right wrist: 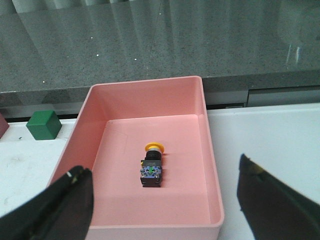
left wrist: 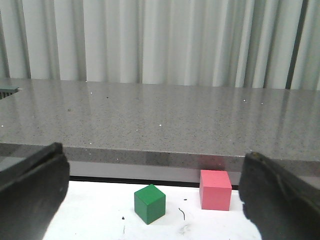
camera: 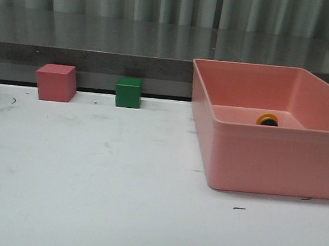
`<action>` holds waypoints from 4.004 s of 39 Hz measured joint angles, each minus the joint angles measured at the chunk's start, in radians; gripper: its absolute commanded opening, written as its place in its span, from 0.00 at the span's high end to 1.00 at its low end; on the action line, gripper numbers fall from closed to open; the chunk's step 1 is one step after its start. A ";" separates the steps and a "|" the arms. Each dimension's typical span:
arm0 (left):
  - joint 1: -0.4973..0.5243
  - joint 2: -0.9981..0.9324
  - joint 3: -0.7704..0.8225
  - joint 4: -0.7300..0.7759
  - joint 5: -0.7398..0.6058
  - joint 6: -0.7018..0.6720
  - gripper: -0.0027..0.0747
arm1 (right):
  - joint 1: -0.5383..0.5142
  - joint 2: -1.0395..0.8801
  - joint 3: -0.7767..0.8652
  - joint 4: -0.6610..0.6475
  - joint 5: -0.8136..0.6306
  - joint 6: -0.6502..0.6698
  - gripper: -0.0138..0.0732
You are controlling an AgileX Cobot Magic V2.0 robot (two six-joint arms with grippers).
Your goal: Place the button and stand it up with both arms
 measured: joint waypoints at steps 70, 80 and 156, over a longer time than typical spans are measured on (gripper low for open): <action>0.000 0.000 0.000 0.000 -0.008 0.000 0.10 | 0.000 0.369 -0.305 0.000 0.121 0.000 0.10; 0.000 0.000 0.000 0.000 -0.013 0.000 0.10 | 0.076 0.723 -0.591 -0.004 0.312 -0.018 0.10; 0.000 0.000 0.000 0.000 -0.015 0.000 0.10 | 0.117 1.516 -1.373 -0.089 0.861 0.228 0.56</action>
